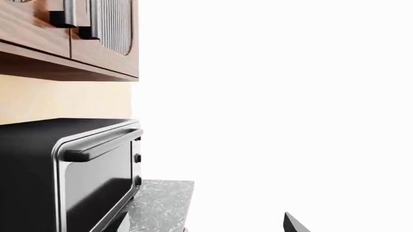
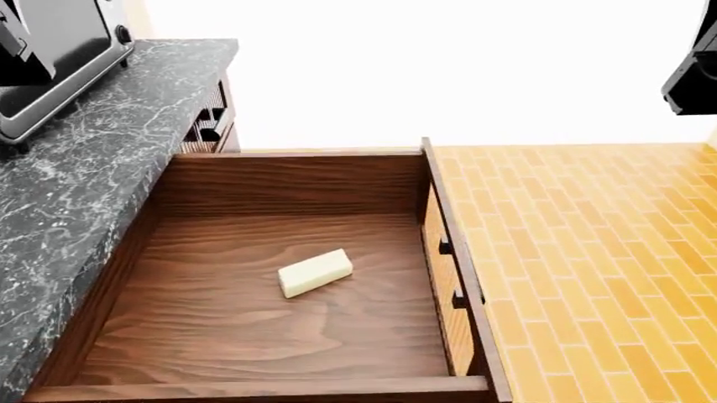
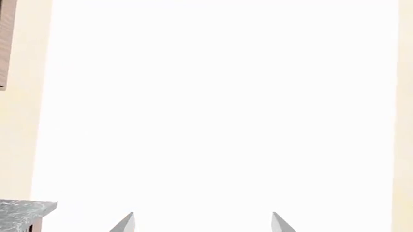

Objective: Close the right drawer.

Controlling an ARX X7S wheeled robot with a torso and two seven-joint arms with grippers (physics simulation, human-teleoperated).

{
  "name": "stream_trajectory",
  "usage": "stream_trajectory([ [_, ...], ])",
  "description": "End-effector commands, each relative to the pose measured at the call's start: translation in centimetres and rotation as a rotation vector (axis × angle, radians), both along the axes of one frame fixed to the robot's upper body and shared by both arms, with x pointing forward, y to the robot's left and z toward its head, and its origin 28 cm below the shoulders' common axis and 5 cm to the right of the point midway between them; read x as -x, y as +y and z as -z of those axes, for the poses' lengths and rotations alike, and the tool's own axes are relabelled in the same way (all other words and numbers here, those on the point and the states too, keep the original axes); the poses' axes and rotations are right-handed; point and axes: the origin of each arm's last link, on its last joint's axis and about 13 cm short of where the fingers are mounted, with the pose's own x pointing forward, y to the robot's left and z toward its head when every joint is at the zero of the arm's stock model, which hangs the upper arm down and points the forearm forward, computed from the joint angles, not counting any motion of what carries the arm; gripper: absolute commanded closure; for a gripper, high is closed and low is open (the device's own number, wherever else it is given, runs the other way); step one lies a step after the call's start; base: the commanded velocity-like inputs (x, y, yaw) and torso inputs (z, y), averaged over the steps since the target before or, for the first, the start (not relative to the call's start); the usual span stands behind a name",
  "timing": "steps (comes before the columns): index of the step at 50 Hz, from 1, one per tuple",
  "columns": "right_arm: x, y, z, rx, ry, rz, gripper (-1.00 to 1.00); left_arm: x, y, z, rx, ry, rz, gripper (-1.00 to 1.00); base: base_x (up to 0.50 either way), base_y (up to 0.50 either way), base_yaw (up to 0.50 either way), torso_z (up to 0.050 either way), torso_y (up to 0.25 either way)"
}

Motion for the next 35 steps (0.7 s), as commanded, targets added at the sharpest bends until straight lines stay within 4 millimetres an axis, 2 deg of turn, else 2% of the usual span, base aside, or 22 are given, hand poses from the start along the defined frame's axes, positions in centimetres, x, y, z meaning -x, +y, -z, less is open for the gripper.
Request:
stream_trajectory([
  [1,0.04,-0.05,-0.10,-0.005,-0.006,0.004,-1.00,0.03,-0.03,0.00,-0.001,0.000,0.001,-1.00,0.00,0.00,0.00,0.000,0.000],
  [11,0.00,0.02,0.00,0.041,-0.009,0.016,-1.00,0.05,-0.02,0.03,-0.001,-0.001,0.001,-1.00,0.41,-0.01,0.00,0.000,0.000],
  [12,-0.01,0.04,-0.05,-0.003,-0.007,0.014,-1.00,0.04,-0.03,0.03,-0.001,-0.001,0.001,-1.00,0.00,0.00,0.00,0.000,0.000],
  [22,-0.10,-0.01,0.02,0.016,-0.012,0.024,-1.00,0.08,-0.04,0.03,0.000,-0.001,0.002,-1.00,0.00,0.00,0.00,0.000,0.000],
  [25,0.18,-0.02,-0.07,-0.011,-0.029,-0.034,-1.00,0.08,-0.04,0.03,0.001,-0.001,0.002,-1.00,0.00,0.00,0.00,0.000,0.000],
  [28,0.07,-0.12,-0.18,0.017,-0.035,0.019,-1.00,0.07,-0.03,0.02,0.002,-0.001,0.002,-1.00,-0.01,-0.50,0.00,0.000,0.000],
  [35,-0.39,-0.46,-0.01,-0.009,0.001,0.026,-1.00,0.06,-0.06,0.02,-0.001,-0.001,0.002,-1.00,0.00,0.00,0.00,0.000,0.000],
])
